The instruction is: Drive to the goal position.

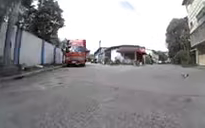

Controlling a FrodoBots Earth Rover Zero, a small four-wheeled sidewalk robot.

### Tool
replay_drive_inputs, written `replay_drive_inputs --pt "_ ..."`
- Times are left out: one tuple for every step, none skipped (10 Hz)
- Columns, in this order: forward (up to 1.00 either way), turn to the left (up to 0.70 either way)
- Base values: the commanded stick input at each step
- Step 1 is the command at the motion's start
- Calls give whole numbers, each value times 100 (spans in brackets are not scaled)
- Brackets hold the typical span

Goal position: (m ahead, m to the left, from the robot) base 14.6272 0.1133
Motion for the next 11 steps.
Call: replay_drive_inputs --pt "100 -38" --pt "100 -39" --pt "100 -39" --pt "100 -39" --pt "100 -27" --pt "100 0" --pt "100 0" --pt "100 0" --pt "100 0" --pt "100 0" --pt "100 0"
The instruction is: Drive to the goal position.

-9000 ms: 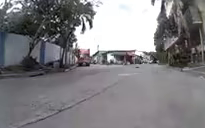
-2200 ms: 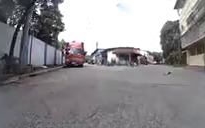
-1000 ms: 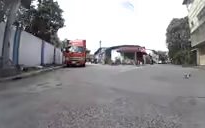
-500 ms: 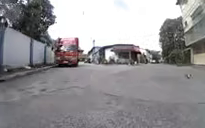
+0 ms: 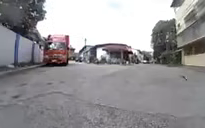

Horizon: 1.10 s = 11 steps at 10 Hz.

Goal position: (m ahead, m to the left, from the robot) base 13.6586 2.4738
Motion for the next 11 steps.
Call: replay_drive_inputs --pt "100 0" --pt "100 0" --pt "100 0" --pt "100 0" --pt "100 0" --pt "100 0" --pt "100 0" --pt "100 0" --pt "100 0" --pt "100 0" --pt "100 0"
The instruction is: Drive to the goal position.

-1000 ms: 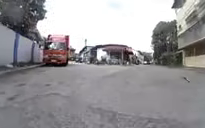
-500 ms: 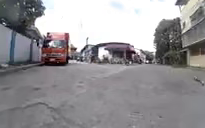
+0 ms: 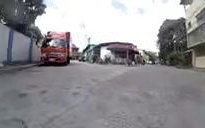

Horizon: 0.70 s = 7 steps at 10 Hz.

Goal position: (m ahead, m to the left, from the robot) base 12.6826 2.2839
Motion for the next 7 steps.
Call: replay_drive_inputs --pt "100 -39" --pt "100 -39" --pt "100 -31" --pt "100 -11" --pt "100 -4" --pt "100 0" --pt "100 0"
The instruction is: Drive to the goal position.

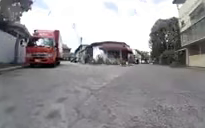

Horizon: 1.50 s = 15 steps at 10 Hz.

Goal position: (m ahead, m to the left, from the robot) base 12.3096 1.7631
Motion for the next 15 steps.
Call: replay_drive_inputs --pt "100 0" --pt "100 0" --pt "100 0" --pt "100 0" --pt "100 0" --pt "100 -1" --pt "100 0" --pt "100 0" --pt "100 0" --pt "100 -15" --pt "100 -38" --pt "100 -37" --pt "100 -26" --pt "100 -13" --pt "100 0"
